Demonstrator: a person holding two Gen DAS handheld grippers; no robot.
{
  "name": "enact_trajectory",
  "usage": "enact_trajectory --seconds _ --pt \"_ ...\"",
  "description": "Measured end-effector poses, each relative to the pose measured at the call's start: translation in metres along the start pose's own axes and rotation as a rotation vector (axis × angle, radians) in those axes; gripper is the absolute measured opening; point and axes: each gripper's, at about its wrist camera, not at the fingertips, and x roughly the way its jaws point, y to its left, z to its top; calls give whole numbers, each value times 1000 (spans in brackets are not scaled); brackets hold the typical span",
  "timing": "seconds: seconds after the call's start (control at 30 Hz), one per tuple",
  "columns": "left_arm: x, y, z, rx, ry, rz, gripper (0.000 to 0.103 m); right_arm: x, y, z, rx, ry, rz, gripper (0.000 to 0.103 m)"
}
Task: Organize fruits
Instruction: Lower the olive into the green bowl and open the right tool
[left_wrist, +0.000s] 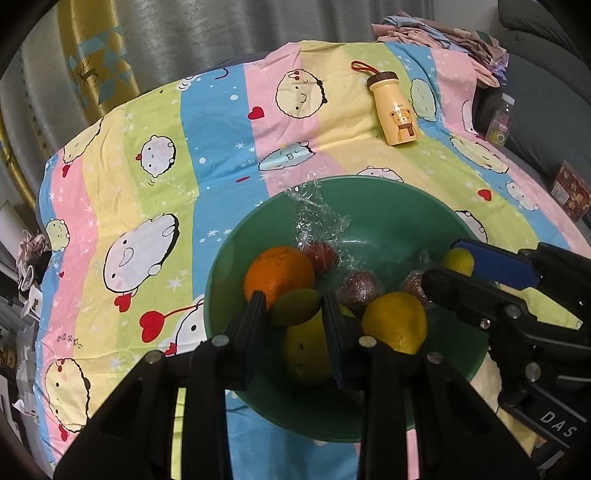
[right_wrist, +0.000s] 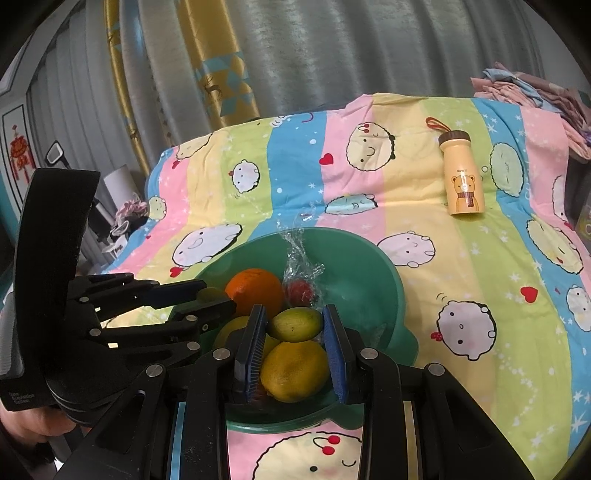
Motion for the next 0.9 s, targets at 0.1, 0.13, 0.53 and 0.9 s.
enact_trajectory --seconds 0.1,0.13,0.53,0.9 --pt "1 -1 0 8 6 5 31 0 0 0 1 -2 1 33" --pt "2 -1 0 10 10 7 31 0 0 0 1 -1 -1 33" --pt "4 -3 2 6 20 24 32 0 0 0 1 -4 -10 33" --pt "-4 0 3 -15 -10 26 54 -10 -8 3 43 -40 -26 50"
